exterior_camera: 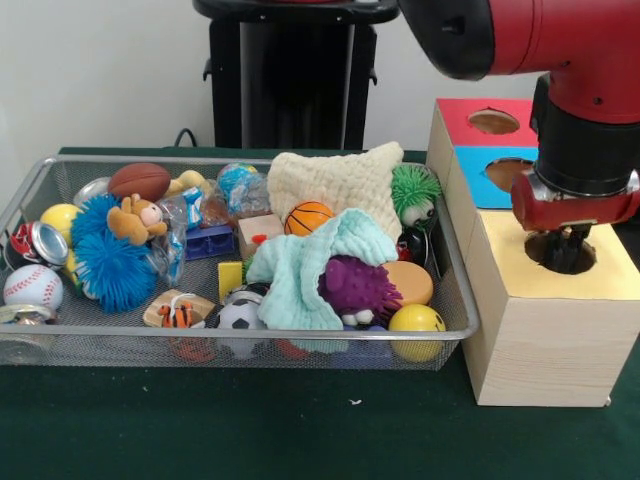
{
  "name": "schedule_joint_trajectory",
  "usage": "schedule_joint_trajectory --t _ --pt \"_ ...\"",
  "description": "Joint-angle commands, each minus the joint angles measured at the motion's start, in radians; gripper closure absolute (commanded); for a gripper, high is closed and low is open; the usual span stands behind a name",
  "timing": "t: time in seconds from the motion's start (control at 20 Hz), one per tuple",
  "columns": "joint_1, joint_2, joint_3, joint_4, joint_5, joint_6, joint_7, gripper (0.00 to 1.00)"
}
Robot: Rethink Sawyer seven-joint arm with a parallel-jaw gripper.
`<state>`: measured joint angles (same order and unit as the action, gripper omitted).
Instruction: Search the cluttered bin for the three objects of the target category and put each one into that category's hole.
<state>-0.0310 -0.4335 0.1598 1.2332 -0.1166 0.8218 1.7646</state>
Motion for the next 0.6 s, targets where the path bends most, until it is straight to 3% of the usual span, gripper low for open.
schedule_joint_trajectory --t 0.05,0.25,0.45,0.6 --pt "-0.021 -0.124 -0.008 -0.056 0.026 0.273 0.066 1.0" --pt "-0.032 -0.155 0.004 -0.101 0.031 0.371 0.061 1.0" --pt "-0.042 -0.178 0.01 -0.11 0.02 0.387 0.039 1.0" --pt "-0.044 -0.182 0.003 -0.14 -0.041 0.399 -0.038 1.0"
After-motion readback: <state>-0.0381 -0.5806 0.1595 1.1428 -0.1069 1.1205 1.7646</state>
